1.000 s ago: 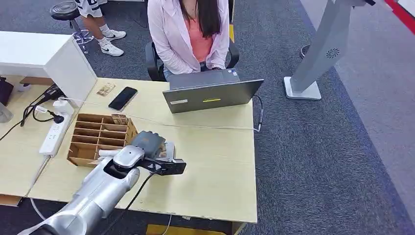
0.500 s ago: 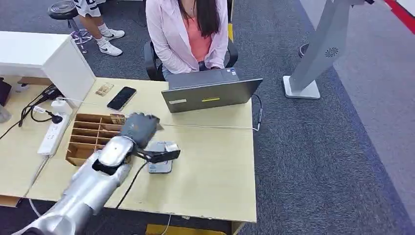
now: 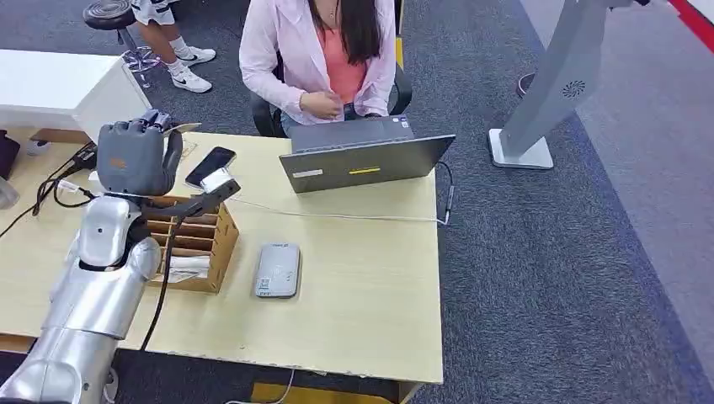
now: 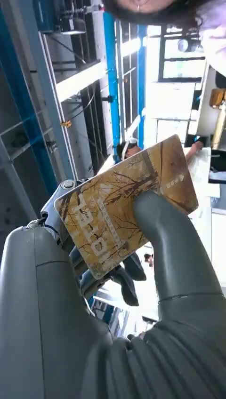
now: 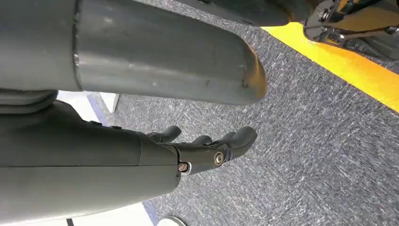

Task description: Pass the card to the sensor for recognition and then transmit it.

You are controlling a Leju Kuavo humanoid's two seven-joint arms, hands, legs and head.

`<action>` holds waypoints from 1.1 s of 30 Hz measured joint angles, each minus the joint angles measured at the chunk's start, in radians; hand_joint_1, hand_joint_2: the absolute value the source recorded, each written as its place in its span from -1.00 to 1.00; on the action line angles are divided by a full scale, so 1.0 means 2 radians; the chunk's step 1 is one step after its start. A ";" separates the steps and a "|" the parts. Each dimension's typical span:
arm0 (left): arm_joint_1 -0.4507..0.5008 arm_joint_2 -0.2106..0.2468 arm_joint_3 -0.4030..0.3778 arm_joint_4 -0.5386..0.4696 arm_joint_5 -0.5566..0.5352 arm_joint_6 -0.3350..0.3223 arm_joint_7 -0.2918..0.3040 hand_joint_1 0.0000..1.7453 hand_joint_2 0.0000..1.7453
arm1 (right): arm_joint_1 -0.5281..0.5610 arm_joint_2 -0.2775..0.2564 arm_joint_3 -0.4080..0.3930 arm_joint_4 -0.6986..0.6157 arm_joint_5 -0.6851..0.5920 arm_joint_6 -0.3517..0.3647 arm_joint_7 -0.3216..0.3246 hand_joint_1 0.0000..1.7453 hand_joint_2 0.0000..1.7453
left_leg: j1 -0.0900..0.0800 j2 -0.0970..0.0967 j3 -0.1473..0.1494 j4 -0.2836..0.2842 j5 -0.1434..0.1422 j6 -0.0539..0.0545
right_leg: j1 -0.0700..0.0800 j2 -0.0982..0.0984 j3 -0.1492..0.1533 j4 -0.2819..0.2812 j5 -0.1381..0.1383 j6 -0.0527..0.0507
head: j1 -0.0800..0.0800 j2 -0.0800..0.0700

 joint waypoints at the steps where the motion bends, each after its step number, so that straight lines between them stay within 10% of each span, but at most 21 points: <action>1: 0.000 0.001 0.001 -0.001 0.000 0.000 0.000 1.00 1.00 | 0.000 0.000 0.000 0.000 0.000 0.000 0.000 -1.00 -1.00 | 0.000 0.000 0.000 0.000 0.000 0.000 | 0.000 0.000 0.000 0.000 0.000 0.000 | 0.000 0.000; 22: -0.042 0.029 0.036 0.052 -0.003 0.003 0.000 1.00 1.00 | 0.000 0.000 0.008 0.000 0.010 0.007 0.000 -1.00 -1.00 | 0.000 0.000 0.000 0.000 0.000 0.000 | 0.000 0.000 -0.001 0.000 0.000 0.000 | 0.000 0.000; 23: -0.044 0.030 0.037 0.057 -0.004 0.003 0.000 -0.90 1.00 | 0.000 0.000 0.008 0.000 0.010 0.007 0.001 -1.00 -1.00 | 0.000 0.000 0.000 0.000 0.000 0.000 | 0.000 0.000 -0.001 0.000 0.000 0.000 | 0.000 0.000; 33: -0.054 0.031 0.040 0.082 -0.003 0.002 0.001 -1.00 1.00 | -0.001 0.000 0.008 0.000 0.010 0.006 0.000 -1.00 -1.00 | 0.000 0.000 -0.001 0.000 0.000 0.000 | 0.000 0.000 -0.001 0.000 0.000 0.000 | 0.000 0.000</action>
